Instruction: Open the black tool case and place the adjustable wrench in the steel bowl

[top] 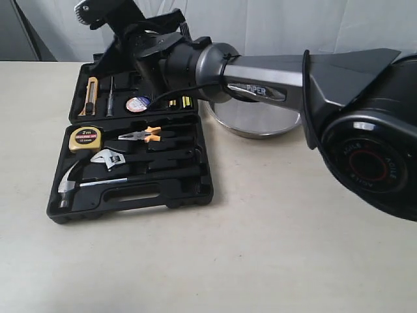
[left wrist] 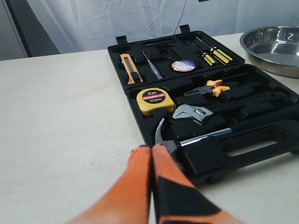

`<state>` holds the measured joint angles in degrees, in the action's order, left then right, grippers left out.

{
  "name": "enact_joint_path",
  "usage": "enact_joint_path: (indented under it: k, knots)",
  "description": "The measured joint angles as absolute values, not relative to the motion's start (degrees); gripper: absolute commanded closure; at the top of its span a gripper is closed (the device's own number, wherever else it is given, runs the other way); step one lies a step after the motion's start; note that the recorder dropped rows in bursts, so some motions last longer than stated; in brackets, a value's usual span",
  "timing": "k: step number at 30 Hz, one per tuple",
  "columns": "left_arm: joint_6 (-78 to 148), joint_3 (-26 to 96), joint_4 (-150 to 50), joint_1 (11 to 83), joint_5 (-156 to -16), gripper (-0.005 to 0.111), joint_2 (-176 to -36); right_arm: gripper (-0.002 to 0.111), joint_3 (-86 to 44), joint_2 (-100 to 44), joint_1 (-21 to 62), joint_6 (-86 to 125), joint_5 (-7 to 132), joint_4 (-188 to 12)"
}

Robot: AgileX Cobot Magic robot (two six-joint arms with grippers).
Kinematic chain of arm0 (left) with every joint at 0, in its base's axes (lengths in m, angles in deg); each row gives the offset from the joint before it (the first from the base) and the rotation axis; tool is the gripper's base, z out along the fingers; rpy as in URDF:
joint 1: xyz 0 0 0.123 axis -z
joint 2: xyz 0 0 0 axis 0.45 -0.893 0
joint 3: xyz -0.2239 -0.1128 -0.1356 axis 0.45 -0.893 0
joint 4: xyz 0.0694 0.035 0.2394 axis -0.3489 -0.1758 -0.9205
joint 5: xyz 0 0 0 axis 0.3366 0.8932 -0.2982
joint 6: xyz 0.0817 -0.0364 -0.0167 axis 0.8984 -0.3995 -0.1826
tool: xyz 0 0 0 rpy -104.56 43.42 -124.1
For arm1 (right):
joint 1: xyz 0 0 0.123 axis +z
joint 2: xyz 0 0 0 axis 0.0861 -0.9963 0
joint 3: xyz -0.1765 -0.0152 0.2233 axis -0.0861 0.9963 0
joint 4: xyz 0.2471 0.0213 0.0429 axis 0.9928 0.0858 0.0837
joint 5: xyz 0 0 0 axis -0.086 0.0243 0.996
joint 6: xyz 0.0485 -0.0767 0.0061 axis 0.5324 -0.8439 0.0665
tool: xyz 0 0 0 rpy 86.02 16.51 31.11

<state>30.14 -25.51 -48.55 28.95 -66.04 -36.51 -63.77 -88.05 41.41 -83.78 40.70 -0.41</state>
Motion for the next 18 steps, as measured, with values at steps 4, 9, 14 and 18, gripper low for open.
enact_joint_path:
  k: [4,9,14,18]
  knots:
    - [30.1,-25.5,-48.5,28.9,-66.0,0.107,-36.5,0.109,-63.0,-88.1,42.3,-96.8,28.9,9.3]
    - [30.1,-25.5,-48.5,28.9,-66.0,0.107,-36.5,0.109,-62.8,-88.1,44.4,-100.4,25.7,11.5]
    - [30.1,-25.5,-48.5,28.9,-66.0,0.107,-36.5,0.109,-62.8,-88.2,45.9,-100.9,32.2,11.7]
    - [30.1,-25.5,-48.5,28.9,-66.0,0.107,-36.5,0.109,-62.8,-88.4,45.7,-100.9,45.9,12.2]
